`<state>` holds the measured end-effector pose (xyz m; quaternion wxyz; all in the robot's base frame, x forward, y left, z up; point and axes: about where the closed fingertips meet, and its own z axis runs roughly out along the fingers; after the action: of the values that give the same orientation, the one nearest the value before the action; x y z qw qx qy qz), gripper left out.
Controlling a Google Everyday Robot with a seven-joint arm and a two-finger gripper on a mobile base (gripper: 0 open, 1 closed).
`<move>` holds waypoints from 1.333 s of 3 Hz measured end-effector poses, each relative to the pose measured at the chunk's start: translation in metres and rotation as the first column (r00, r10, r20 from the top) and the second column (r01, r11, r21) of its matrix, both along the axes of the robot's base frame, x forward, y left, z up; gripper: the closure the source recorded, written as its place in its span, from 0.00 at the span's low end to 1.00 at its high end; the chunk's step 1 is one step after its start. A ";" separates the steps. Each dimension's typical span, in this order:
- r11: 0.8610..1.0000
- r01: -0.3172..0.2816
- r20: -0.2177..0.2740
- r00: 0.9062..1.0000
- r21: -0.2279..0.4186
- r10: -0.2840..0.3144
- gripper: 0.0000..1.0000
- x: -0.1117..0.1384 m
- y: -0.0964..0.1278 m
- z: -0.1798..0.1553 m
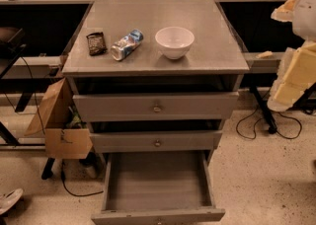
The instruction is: Place redbull can into bottom drawer
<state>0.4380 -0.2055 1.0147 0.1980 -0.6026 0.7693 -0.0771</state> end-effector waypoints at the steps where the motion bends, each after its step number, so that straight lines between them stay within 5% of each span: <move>1: 1.000 0.000 0.000 1.000 0.000 0.000 0.00 0.000 0.000 0.000; 2: 0.999 0.025 0.017 1.000 0.030 -0.025 0.00 0.008 0.006 0.006; 3: 0.992 0.040 0.039 0.998 0.116 -0.044 0.00 0.037 0.042 0.020; 4: 0.975 0.038 0.048 0.998 0.221 -0.050 0.00 0.079 0.104 0.041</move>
Offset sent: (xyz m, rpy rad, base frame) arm 0.0204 0.0113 0.0102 0.0773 -0.0267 -0.0719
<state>0.5174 -0.1017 1.0558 0.2822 -0.5576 0.7806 -0.0121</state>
